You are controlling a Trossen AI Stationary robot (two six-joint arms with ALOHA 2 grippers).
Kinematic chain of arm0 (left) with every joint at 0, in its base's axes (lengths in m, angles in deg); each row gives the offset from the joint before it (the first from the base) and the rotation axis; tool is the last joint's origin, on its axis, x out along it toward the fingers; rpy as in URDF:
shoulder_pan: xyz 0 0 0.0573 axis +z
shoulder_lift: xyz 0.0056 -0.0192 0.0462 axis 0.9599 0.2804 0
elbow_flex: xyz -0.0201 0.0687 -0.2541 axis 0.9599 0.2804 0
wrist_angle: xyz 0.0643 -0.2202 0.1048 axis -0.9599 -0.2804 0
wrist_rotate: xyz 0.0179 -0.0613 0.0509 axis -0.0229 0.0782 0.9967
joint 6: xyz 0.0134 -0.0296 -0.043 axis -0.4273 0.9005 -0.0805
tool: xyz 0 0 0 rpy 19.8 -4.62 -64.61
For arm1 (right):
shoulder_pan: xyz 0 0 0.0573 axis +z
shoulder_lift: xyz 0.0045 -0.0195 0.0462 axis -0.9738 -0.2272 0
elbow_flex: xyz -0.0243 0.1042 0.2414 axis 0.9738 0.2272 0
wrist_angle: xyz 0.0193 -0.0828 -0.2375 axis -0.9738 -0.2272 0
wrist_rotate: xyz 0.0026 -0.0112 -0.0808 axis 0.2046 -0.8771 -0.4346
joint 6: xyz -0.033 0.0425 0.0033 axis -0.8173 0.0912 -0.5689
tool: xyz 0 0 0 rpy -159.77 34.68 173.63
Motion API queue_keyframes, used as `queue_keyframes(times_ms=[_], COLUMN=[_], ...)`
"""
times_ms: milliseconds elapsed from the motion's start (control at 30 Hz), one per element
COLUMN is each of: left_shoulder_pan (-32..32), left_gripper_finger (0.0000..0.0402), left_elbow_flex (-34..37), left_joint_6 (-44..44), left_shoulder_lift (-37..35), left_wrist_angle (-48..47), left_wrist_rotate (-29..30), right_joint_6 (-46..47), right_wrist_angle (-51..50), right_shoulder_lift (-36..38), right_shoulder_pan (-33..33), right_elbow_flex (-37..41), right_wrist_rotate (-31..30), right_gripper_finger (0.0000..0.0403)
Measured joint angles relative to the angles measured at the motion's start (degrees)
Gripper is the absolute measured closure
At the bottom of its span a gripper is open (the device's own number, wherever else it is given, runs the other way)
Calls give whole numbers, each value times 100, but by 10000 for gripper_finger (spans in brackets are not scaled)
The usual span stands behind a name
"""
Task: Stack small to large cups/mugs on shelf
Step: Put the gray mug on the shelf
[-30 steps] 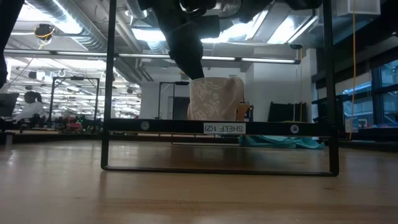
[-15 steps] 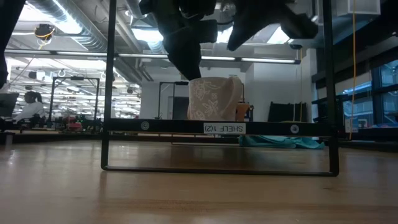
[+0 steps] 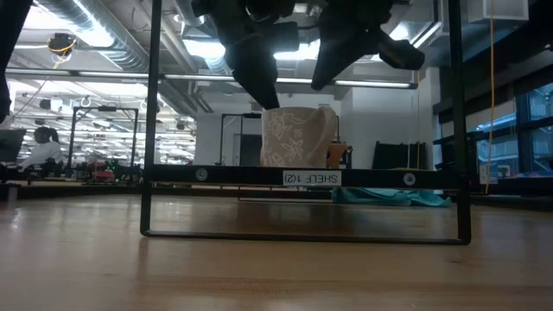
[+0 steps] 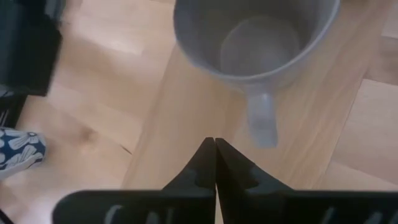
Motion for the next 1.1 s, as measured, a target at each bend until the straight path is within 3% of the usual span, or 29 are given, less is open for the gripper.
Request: queue_keyframes(times_ms=[533,867,1100], left_shoulder_pan=[78,78,78], left_gripper_finger=[401,401,401], left_elbow_flex=[-2,-2,-2], left_joint_6=[-166,-135,14], left_shoulder_lift=[-10,-10,-10], left_wrist_angle=[-69,-69,-122], left_wrist_rotate=[-87,-168,-207], right_joint_6=[-43,40,25], right_wrist_angle=[-58,650,724], right_shoulder_lift=[-26,-33,-31], right_shoulder_pan=[-128,-130,-147], right_elbow_flex=[-2,649,699], right_wrist_rotate=[257,571,607], right_gripper_finger=[402,402,402])
